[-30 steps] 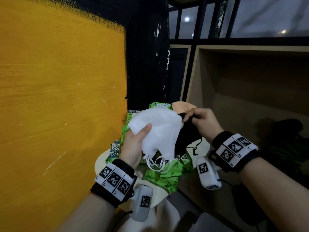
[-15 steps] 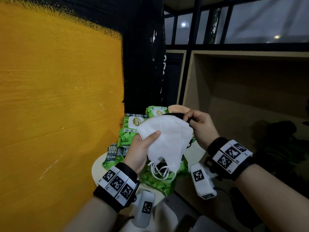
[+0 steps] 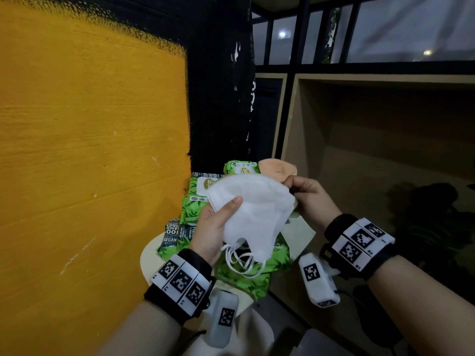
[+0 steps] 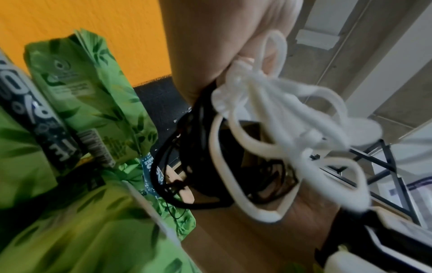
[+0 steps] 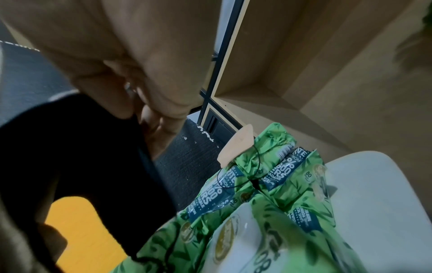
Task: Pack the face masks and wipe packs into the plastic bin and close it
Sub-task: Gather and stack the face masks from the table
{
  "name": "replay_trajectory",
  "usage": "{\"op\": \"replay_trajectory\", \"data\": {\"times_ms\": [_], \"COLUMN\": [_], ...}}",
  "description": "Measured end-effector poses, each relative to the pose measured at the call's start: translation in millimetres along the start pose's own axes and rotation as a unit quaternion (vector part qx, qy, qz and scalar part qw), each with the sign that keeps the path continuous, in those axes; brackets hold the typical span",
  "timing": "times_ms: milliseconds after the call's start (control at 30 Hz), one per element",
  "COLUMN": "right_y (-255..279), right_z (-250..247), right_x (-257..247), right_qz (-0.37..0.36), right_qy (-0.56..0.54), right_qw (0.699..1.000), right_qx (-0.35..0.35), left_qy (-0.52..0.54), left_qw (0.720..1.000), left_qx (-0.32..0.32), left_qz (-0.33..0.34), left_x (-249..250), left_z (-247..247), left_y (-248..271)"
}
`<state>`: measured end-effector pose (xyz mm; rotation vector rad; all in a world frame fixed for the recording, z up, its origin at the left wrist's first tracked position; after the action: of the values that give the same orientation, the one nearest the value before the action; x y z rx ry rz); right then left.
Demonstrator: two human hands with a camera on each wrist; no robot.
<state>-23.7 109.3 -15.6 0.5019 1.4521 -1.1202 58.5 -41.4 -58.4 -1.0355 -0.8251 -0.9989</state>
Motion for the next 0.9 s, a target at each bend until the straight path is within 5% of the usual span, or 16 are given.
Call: {"op": "replay_trajectory", "data": {"times_ms": [567, 900], "right_y": [3.4, 2.4], "right_z": [19.7, 27.0], "right_x": [-6.0, -17.5], "right_qz": [0.065, 0.015], "right_qy": [-0.046, 0.072], "right_qw": [0.995, 0.993], "right_qx": [-0.062, -0.092], "left_qy": [-0.08, -0.106], "left_qw": [0.992, 0.99], "left_qx": [0.089, 0.078], "left_qz": [0.046, 0.041], "left_x": [7.6, 6.5], "left_z": [1.7, 0.9], "left_y": [-2.4, -9.2]}}
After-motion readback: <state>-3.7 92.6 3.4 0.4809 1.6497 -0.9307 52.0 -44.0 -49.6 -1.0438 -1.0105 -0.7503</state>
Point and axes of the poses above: each hand's wrist, its own y-axis away from the middle knuckle, its own z-axis out of the palm, x = y × z, the point moved 5 cm from there along -y, towards the middle knuckle, and after that the axes turned 12 degrees about -y, right-handed, at the moved point
